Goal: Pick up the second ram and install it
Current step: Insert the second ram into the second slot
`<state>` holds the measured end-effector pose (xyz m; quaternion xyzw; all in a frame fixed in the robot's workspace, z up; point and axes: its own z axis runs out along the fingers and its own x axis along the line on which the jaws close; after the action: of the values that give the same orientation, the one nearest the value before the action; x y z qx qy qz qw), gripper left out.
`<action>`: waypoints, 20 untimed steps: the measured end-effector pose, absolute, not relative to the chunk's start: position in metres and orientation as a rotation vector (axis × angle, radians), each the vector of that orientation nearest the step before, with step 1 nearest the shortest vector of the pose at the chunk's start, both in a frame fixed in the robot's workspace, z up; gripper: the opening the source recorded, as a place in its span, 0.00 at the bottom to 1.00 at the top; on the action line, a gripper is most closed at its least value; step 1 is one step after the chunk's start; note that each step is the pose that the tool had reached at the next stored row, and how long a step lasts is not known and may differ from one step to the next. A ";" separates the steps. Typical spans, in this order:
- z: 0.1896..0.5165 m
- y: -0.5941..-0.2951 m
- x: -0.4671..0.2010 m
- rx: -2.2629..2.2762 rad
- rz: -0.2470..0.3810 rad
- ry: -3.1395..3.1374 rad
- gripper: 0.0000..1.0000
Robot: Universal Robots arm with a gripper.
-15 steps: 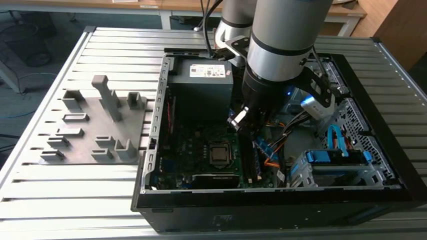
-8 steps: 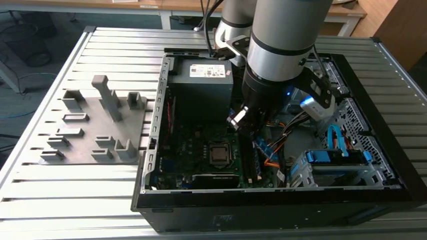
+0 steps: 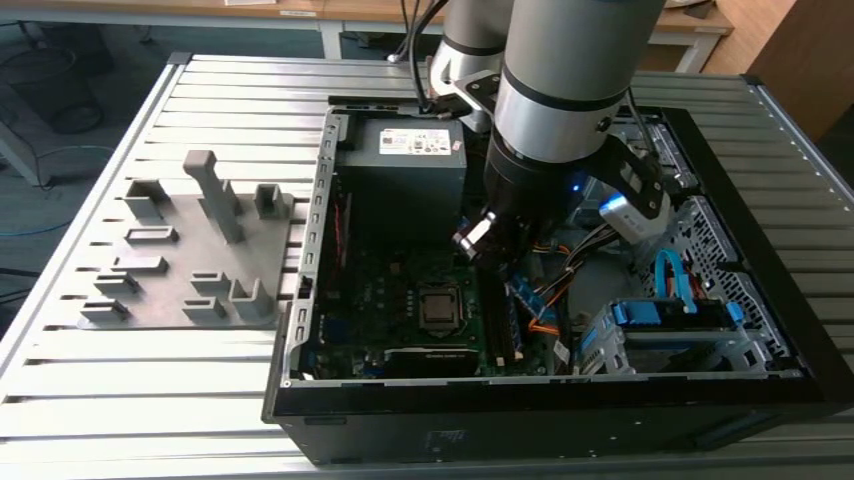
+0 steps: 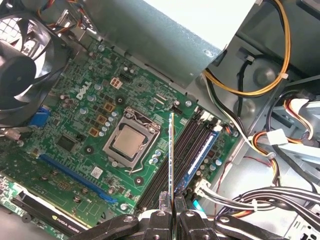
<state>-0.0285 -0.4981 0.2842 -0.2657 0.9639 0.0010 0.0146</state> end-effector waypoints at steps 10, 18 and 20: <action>0.284 -0.498 -0.029 -0.780 0.002 3.013 0.14; 0.284 -0.498 -0.029 -0.741 0.002 3.023 0.14; 0.284 -0.498 -0.029 -0.732 0.002 3.025 0.14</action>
<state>-0.0285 -0.4981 0.2840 -0.2352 0.9718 0.0005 0.0146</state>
